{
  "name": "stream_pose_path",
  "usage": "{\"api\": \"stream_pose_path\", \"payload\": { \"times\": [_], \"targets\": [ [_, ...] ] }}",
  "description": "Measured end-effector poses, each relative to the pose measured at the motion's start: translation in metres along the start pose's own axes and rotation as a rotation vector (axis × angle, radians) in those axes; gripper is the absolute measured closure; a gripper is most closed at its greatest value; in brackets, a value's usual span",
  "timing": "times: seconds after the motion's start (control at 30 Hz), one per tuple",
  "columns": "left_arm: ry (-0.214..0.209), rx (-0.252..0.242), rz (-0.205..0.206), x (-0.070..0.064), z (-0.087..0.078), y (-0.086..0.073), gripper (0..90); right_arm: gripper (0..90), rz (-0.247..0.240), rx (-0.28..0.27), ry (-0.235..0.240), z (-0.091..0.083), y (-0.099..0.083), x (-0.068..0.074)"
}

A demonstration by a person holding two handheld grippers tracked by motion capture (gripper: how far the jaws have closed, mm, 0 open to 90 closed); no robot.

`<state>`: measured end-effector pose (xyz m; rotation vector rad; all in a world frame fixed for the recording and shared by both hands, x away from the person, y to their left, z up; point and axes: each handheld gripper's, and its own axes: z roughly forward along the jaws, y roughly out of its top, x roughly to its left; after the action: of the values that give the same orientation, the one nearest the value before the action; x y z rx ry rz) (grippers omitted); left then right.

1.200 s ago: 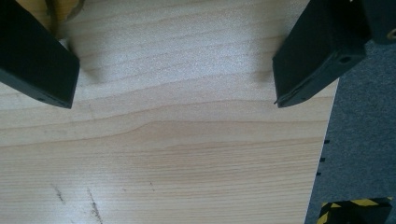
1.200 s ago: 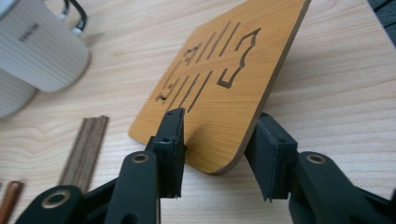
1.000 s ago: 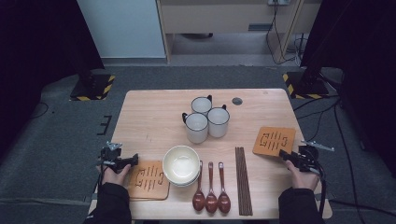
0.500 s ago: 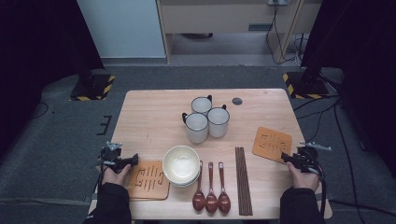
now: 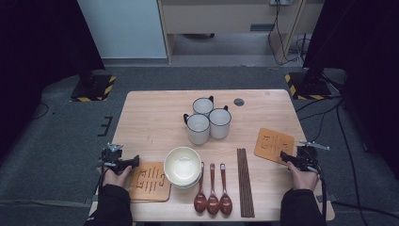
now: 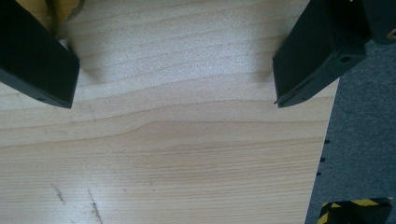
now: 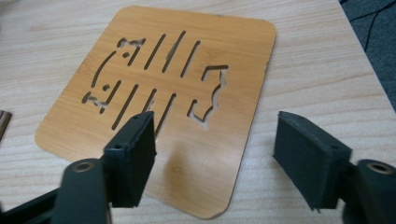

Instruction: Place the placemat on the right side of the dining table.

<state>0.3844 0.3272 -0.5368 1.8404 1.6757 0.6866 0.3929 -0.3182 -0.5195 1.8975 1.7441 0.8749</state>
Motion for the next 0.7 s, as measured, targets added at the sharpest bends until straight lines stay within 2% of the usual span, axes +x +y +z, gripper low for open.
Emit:
{"api": "stream_pose_path", "payload": {
  "times": [0.1, 0.2, 0.3, 0.57, 0.7],
  "targets": [
    [0.0, 0.0, 0.0, 0.0, 0.0, 0.0, 0.0, 28.3, -0.011, -0.019, -0.033, 0.002, 0.001, 0.004],
    [0.0, 0.0, 0.0, 0.0, 0.0, 0.0, 0.0, 26.8, -0.064, -0.013, -0.056, 0.006, 0.001, 0.012],
    [0.0, 0.0, 0.0, 0.0, 0.0, 0.0, 0.0, 26.9, -0.053, -0.005, -0.076, 0.008, 0.002, 0.016],
    [0.0, 0.0, 0.0, 0.0, 0.0, 0.0, 0.0, 26.6, -0.044, 0.012, -0.103, 0.016, 0.002, 0.015],
    [0.0, 0.0, 0.0, 0.0, 0.0, 0.0, 0.0, 28.7, -0.058, 0.013, -0.116, 0.018, 0.003, 0.018]
  ]
}}
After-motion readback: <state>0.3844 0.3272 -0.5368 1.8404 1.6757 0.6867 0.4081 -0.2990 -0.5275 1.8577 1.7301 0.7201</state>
